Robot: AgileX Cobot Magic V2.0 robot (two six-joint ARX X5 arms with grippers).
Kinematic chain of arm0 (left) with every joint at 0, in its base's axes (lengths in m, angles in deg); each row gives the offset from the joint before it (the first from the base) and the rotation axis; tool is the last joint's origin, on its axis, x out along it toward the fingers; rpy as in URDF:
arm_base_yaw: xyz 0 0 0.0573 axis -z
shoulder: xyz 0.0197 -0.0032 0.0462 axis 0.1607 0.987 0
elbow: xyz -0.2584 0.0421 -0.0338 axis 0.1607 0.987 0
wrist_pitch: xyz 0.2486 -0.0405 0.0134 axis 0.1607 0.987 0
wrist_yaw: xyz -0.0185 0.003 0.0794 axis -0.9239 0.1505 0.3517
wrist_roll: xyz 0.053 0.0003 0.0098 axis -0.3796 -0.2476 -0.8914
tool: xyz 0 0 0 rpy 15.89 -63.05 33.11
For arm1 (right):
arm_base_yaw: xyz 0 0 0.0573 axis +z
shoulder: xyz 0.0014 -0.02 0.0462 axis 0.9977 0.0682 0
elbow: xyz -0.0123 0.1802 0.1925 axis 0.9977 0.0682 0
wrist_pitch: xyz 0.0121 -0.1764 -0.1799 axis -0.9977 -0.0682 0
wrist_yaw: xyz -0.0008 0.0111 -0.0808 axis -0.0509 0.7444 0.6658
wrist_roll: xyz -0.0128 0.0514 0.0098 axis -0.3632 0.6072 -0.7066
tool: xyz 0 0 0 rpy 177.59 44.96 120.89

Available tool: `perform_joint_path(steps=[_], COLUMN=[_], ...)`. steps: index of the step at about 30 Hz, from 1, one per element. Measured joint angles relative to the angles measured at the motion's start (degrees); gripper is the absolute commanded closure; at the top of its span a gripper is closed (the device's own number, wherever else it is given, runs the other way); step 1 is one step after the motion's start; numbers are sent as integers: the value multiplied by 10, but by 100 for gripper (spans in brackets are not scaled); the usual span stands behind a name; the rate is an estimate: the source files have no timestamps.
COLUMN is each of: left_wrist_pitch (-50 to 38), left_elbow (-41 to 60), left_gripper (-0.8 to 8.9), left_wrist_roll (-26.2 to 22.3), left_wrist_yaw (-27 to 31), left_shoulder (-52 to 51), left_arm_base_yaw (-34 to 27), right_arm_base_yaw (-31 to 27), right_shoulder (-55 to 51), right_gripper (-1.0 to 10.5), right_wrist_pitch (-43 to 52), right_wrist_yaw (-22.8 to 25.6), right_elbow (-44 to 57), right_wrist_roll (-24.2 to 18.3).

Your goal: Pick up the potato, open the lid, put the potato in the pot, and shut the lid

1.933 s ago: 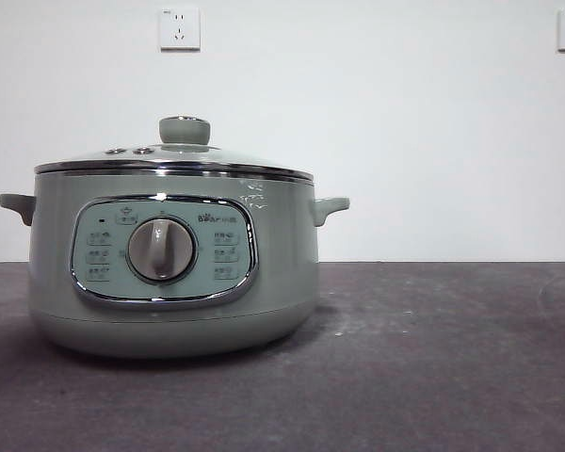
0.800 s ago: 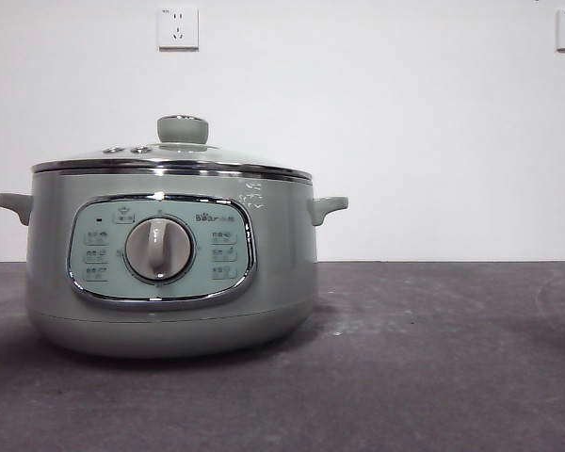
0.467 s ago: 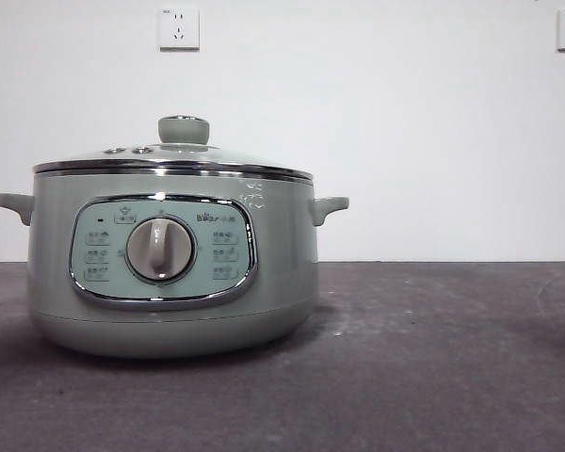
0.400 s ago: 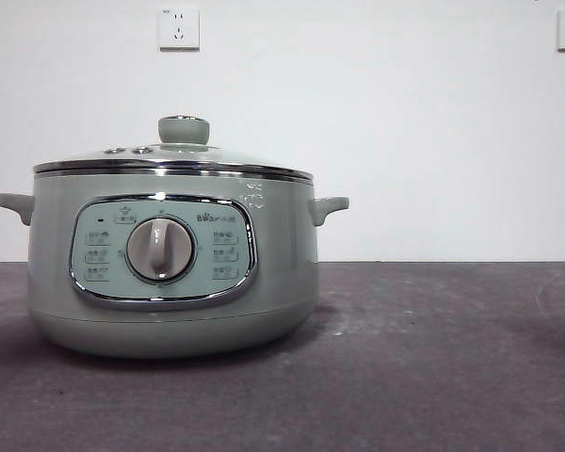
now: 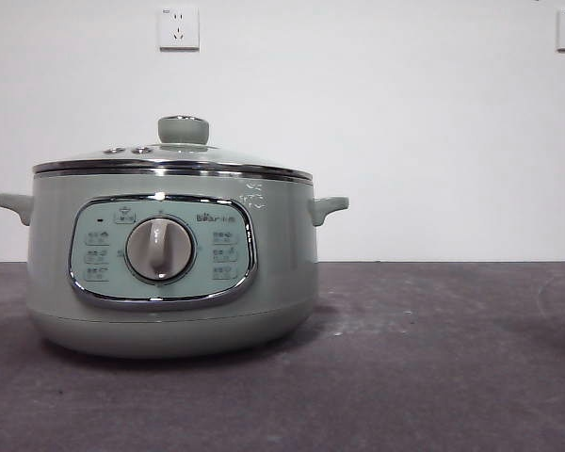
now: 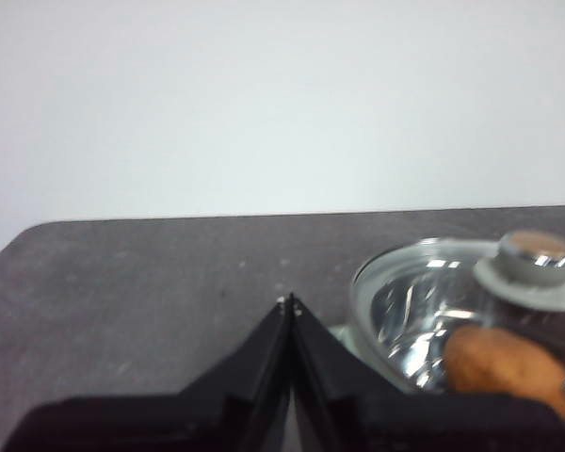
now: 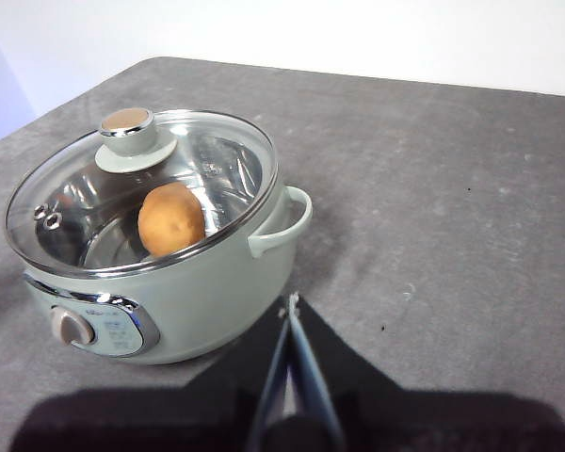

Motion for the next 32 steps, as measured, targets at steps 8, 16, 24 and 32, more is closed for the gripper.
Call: perform_joint_path(steps=[8,16,24,32], left_wrist_pitch=[-8,-3,10,10], left_elbow=[108,160,166,166], left_gripper=[817,817,817,817], left_wrist_roll=[-3,-4,-5,-5], left_wrist_yaw=[-17,-17,-16,-16], left_shoulder=[-47,-80,-84,-84], left_arm_base_yaw=[-49,-52,-52,-52], right_arm_base_yaw=[0,0,0,0], right_shoulder=[0,0,0,0], right_gripper=[946,946,946,946], right_wrist_pitch=[0,0,-2,-2], right_wrist_yaw=[0,0,0,0], right_elbow=[0,0,0,0], right_wrist_roll=[0,0,0,0])
